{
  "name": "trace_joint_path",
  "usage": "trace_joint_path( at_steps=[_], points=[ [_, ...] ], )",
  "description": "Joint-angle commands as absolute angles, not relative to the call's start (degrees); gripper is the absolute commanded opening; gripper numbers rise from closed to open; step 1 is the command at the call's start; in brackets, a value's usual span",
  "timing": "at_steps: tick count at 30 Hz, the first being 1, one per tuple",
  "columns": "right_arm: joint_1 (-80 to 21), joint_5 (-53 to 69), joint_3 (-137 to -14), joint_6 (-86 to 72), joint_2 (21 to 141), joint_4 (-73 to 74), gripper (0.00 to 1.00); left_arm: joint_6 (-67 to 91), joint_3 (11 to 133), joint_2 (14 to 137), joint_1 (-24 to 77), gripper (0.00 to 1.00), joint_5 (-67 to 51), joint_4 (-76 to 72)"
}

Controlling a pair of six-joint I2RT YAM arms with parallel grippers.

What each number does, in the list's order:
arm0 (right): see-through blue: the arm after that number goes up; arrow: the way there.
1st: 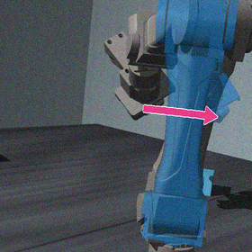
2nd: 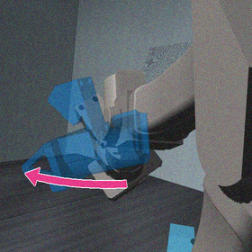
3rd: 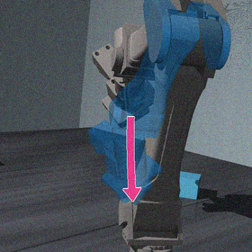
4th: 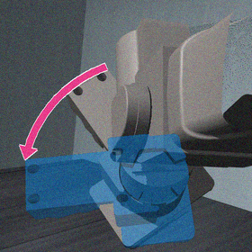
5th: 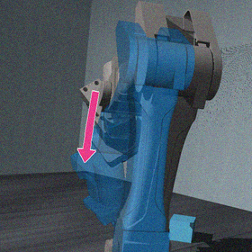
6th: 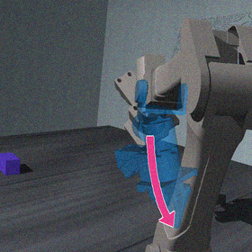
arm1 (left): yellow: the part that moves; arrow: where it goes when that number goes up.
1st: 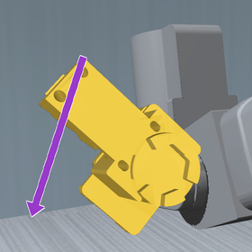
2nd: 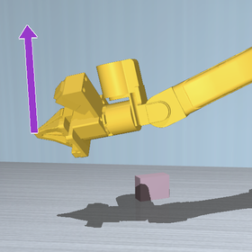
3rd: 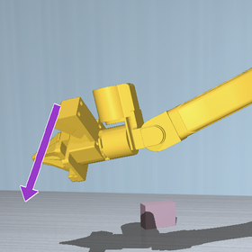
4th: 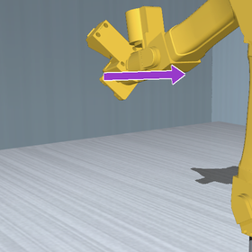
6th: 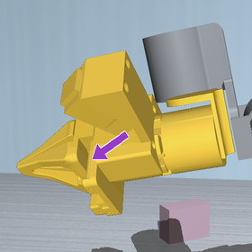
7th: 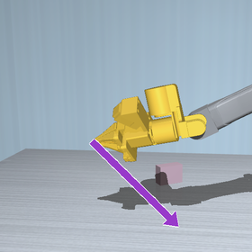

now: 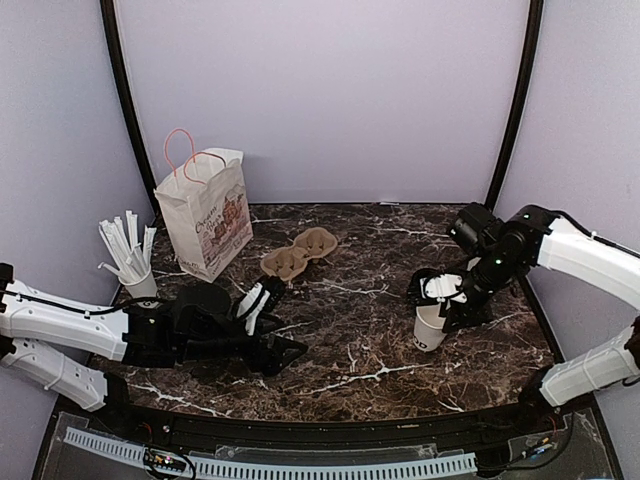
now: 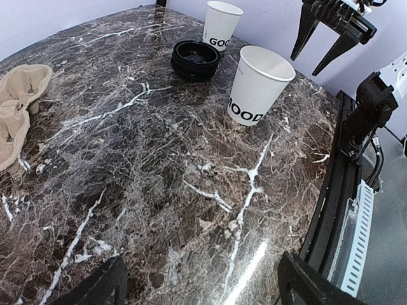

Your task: Pack the takeout coffee

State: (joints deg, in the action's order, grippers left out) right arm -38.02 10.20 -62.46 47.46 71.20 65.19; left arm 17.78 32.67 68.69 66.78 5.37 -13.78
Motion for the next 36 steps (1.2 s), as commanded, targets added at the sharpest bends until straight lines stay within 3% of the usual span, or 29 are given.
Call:
trace_joint_path(
  at_steps=[1,7,14,21,29,36],
  points=[
    [-38.82,3.91,-59.88,46.71,73.45,61.34,0.35,17.84,33.43,68.77,67.06,0.85,5.24,-14.1],
    [-39.05,2.12,-58.56,45.6,75.91,59.27,0.28,18.07,32.97,68.26,67.06,0.85,4.78,-13.01],
    [-41.51,4.13,-59.81,44.91,76.03,59.07,0.0,17.99,31.16,66.0,67.06,0.85,5.33,-13.8],
    [-48.4,8.43,-68.61,44.11,83.21,61.2,0.0,16.41,32.63,61.03,67.05,0.85,8.26,-10.16],
    [-59.79,3.02,-82.92,43.84,97.67,64.85,0.0,15.47,33.62,50.57,66.97,0.85,16.21,-2.97],
    [-64.3,2.12,-89.83,44.43,103.43,65.57,0.0,17.1,30.02,41.94,66.97,0.86,19.27,-1.66]
  ],
)
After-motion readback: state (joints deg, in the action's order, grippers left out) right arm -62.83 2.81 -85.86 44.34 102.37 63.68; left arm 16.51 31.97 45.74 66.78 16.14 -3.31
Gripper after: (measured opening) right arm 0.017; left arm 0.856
